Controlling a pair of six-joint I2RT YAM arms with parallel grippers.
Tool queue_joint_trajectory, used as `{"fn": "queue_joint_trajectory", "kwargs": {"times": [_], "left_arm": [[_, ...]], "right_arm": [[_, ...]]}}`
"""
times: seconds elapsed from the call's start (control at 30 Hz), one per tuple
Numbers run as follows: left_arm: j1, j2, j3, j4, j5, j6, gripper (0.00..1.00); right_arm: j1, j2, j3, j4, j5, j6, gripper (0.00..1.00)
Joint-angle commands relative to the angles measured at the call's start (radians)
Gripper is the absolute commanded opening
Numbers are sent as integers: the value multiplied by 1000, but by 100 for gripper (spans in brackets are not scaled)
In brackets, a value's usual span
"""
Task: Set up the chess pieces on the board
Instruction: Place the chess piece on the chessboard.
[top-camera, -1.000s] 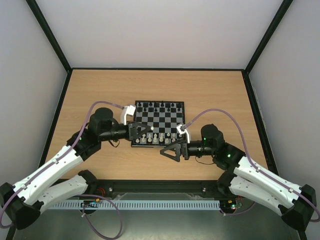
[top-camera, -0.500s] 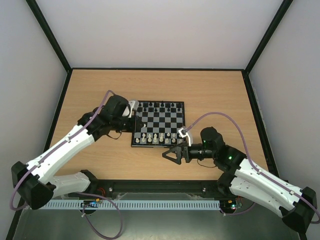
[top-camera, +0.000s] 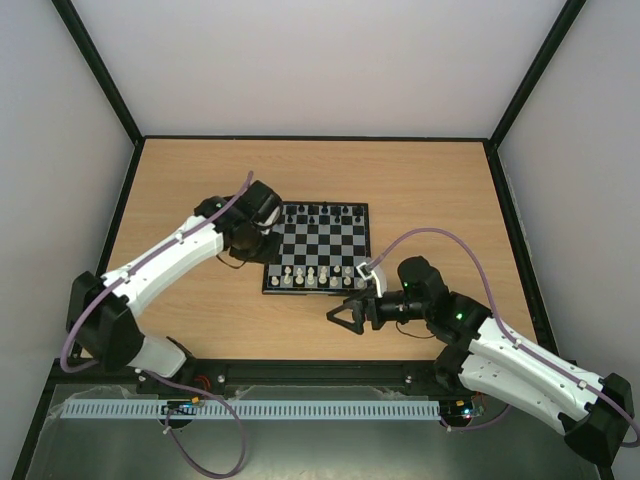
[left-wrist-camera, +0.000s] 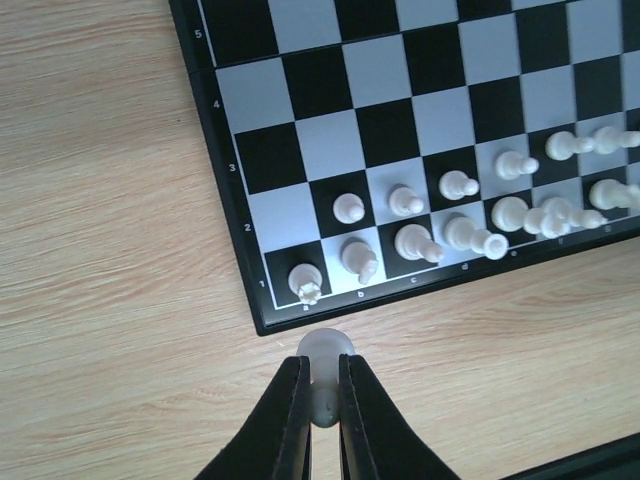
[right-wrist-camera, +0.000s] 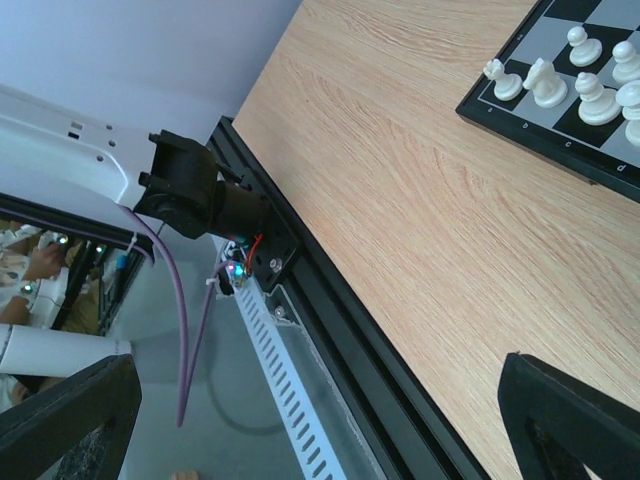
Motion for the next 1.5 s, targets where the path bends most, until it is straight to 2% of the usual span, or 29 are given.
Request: {"fn": "queue_joint_trajectory", "kwargs": {"times": [0.0,0.23,0.47,1.47], "left_arm": [[6,72,63,-98,-46,42,2],[6,230,135,-135,-96,78,2],[3,309,155,-126,-92,94,2],[-39,435,109,-18,-103,96,2]], "right_arm": [[-2,-4,-17,-43,-2,-50,99],[-3,-1,-24,-33,-15,-58,99],[-4,0,-28,-29,-30,-60,99],[-3,-12,-33,-26,-45,-59,99]]}}
